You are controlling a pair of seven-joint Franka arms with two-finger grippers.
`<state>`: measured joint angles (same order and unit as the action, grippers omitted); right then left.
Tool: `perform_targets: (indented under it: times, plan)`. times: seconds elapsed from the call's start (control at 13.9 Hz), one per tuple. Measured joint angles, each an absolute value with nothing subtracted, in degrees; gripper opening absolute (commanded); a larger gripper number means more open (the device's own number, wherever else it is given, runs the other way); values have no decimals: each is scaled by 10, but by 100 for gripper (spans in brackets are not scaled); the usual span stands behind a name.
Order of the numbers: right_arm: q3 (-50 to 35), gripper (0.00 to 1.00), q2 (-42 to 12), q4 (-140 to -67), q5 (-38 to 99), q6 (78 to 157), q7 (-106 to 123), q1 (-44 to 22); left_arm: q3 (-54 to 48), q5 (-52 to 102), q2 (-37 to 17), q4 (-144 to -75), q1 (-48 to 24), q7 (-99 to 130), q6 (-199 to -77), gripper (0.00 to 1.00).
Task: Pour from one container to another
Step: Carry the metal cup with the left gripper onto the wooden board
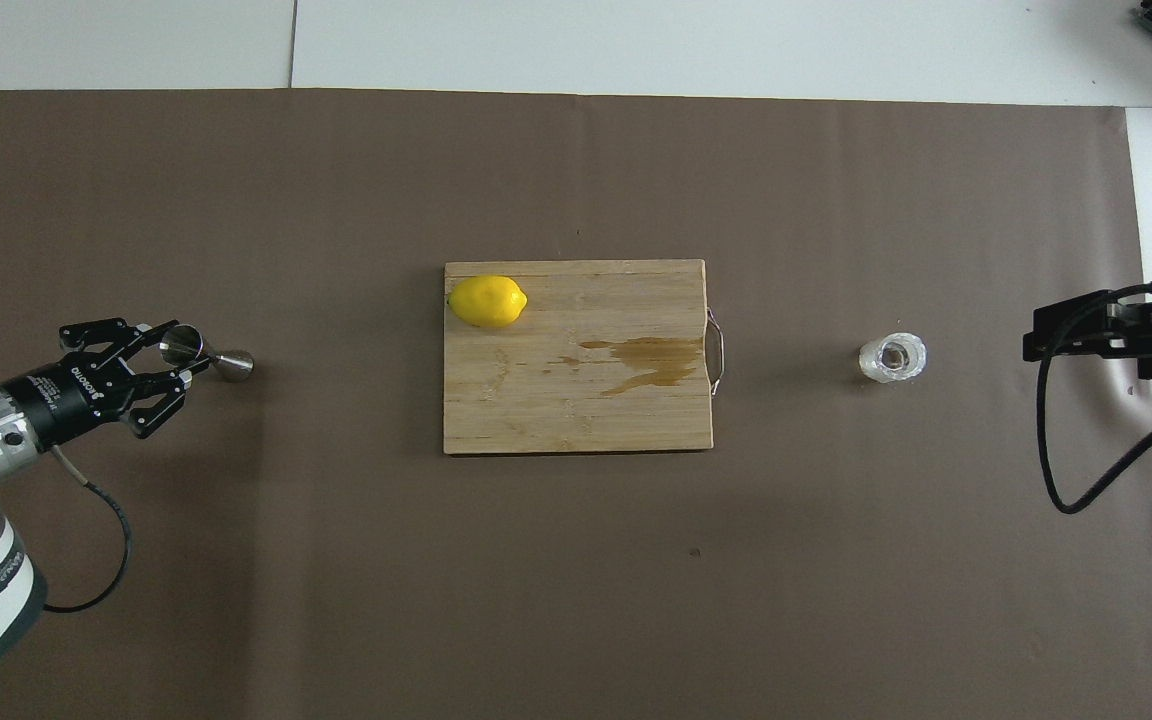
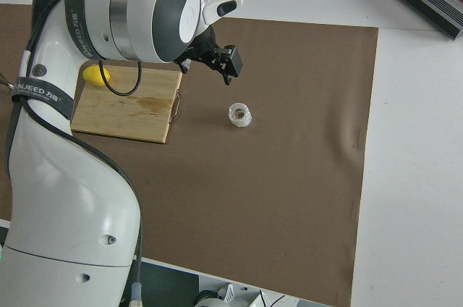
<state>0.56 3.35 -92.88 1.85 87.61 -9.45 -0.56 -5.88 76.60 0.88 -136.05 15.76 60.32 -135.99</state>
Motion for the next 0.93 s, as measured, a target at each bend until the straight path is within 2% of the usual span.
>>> perform_targets:
  times: [0.29, 0.65, 0.93]
  plan:
    - [6, 100, 33, -929, 19, 876, -95, -6, -59, 766, 9, -1351, 155, 603, -1360, 0]
    - [6, 100, 33, -929, 19, 876, -95, -6, -63, 766, 10, -1291, 136, 607, -1359, 0]
    - [6, 100, 33, -929, 19, 876, -95, -6, -71, 766, 29, -1255, 63, 625, -1368, 0]
